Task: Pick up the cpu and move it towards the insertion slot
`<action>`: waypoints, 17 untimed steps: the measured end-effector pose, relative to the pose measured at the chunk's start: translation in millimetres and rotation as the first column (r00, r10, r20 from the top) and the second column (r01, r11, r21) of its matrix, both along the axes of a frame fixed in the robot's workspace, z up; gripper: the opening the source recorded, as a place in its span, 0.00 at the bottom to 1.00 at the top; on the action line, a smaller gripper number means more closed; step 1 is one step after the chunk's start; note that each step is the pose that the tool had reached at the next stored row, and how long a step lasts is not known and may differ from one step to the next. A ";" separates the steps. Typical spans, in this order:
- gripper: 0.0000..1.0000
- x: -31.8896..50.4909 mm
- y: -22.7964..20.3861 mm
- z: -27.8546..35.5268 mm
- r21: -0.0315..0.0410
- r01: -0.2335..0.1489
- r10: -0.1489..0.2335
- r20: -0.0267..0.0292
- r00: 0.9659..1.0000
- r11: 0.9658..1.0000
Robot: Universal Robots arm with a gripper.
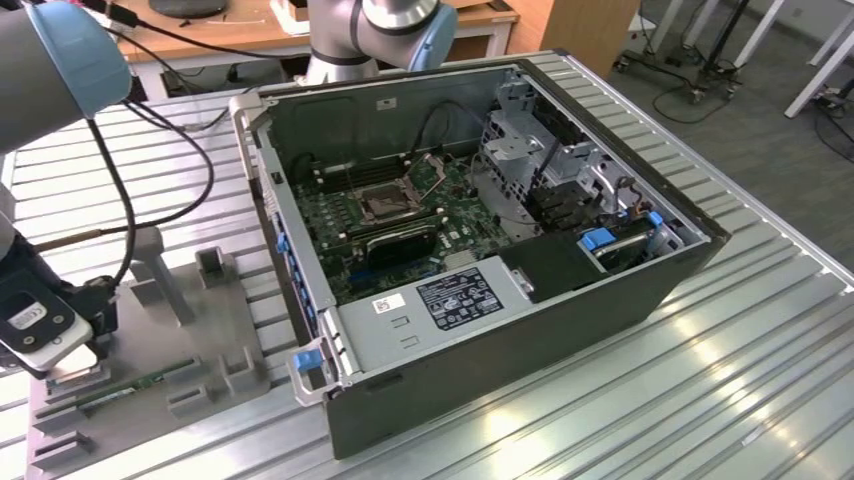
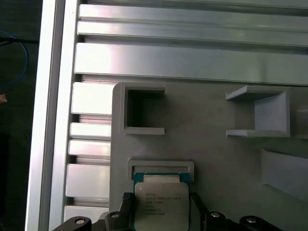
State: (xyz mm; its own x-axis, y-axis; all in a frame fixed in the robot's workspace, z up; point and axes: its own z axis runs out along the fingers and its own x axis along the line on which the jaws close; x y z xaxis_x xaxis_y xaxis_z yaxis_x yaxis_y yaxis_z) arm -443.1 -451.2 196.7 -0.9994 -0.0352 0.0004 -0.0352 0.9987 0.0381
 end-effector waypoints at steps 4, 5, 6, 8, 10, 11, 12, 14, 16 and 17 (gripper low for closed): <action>0.55 0.0 0.0 10.1 0.000 0.000 0.000 0.000 1.000 1.000; 0.55 0.0 0.0 12.6 0.000 0.000 0.000 0.000 1.000 1.000; 0.55 0.0 0.0 15.3 0.000 0.000 0.000 0.000 1.000 1.000; 0.55 0.0 0.0 21.0 0.000 0.000 0.000 0.000 1.000 1.000; 0.55 0.0 0.0 26.1 0.000 0.000 0.000 0.000 1.000 1.000; 0.55 0.0 0.0 28.4 0.000 0.000 0.000 0.000 1.000 1.000; 0.55 0.0 0.0 30.2 0.000 0.000 0.000 0.000 1.000 1.000; 0.55 0.0 0.0 32.6 0.000 0.000 0.000 0.000 1.000 1.000; 0.55 0.0 0.0 34.5 0.000 0.000 0.000 0.000 1.000 1.000; 0.55 0.0 0.0 35.8 0.000 0.000 0.000 0.000 1.000 1.000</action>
State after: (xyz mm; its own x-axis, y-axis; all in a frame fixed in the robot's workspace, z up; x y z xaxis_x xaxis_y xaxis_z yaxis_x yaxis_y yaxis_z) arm -443.1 -451.3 232.6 -0.9994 -0.0353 0.0004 -0.0353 0.9987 0.0381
